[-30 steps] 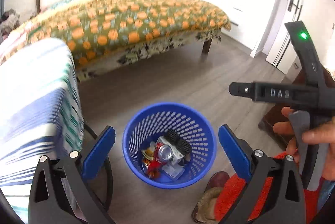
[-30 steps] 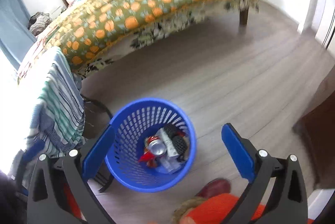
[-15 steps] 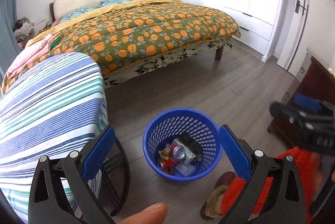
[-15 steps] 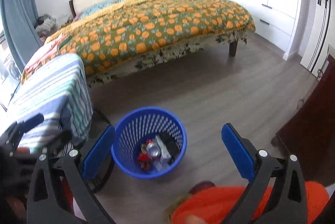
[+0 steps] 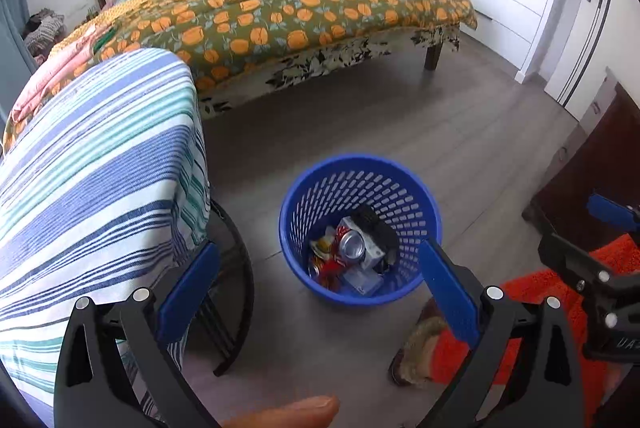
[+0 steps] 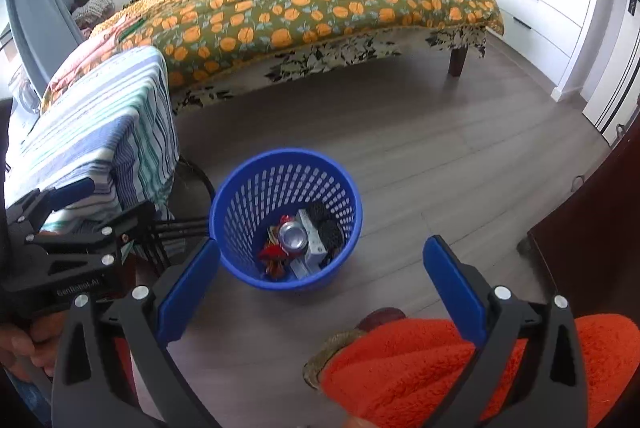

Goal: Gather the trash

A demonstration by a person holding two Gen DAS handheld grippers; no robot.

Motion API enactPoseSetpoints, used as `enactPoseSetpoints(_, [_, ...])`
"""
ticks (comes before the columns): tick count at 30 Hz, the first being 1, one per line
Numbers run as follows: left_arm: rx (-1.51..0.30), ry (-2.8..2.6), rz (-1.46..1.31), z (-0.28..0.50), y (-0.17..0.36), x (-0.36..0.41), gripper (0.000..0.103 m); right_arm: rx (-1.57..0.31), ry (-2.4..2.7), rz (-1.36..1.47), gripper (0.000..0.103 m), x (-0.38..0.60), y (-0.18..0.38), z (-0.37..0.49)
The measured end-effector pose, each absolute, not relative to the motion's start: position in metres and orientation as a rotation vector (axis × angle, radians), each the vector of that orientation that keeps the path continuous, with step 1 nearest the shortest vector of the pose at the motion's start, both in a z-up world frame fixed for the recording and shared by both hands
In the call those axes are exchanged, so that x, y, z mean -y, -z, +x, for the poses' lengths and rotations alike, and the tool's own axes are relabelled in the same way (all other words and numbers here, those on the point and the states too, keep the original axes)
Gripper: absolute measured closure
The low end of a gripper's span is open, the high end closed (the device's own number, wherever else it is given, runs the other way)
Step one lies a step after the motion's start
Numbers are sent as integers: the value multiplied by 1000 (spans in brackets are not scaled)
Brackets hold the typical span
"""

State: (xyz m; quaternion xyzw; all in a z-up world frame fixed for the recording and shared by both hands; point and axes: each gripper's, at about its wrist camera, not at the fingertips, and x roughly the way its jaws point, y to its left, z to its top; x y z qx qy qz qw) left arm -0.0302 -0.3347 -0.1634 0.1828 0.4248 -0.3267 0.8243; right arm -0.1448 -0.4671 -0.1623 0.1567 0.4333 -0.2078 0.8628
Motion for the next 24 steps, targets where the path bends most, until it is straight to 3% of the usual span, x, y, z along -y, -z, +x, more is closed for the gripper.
enactPoseSetpoints(24, [-966,691,391,-26,174,338,5,-965,405,328,5,460,177,-143])
